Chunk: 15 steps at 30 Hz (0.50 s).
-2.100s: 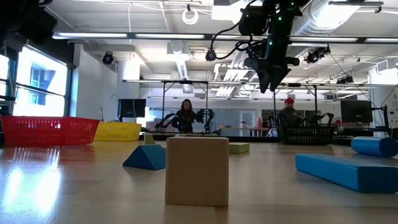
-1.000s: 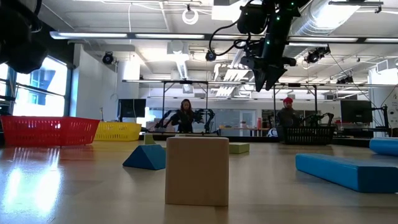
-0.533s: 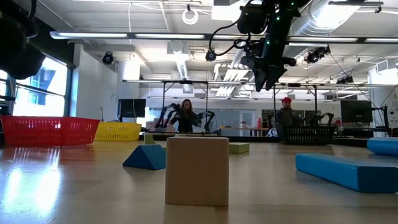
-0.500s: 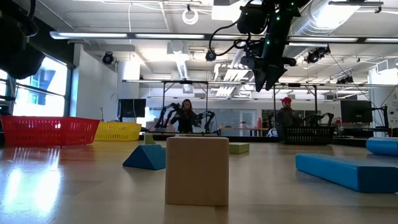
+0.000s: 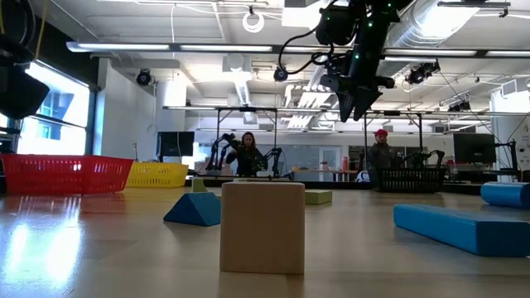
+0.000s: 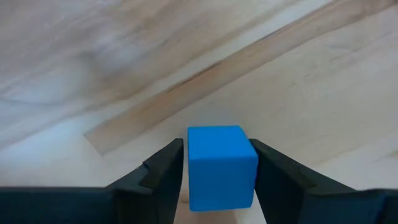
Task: Sort & place blocks by color
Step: Put the blue block into the red bin
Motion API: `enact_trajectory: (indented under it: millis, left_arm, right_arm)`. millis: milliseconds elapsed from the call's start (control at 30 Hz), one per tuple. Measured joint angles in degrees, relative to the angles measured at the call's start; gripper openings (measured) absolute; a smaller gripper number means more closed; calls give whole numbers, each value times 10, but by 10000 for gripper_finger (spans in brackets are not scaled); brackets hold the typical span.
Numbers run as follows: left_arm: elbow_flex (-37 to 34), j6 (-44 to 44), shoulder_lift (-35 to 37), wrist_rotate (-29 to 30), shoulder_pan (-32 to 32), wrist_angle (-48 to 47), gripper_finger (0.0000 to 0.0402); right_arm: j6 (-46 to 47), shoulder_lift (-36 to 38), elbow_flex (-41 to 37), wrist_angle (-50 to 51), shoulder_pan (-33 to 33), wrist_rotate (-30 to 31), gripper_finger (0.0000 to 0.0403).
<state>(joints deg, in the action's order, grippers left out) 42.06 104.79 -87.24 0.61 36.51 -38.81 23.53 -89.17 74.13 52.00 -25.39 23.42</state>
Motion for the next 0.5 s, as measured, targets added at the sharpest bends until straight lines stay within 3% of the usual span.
enact_trajectory:
  millis: [233, 367, 500]
  left_arm:
    - [1, -34, 0, -8, 0, 0, 105]
    - [2, -62, 2, -10, 0, 1, 104]
    - [16, -95, 16, 29, -4, 0, 104]
  right_arm:
    - [0, 0, 0, 0, 16, 0, 186]
    - [-10, 0, 0, 0, 38, -1, 186]
    - [-16, 0, 0, 0, 60, -34, 186]
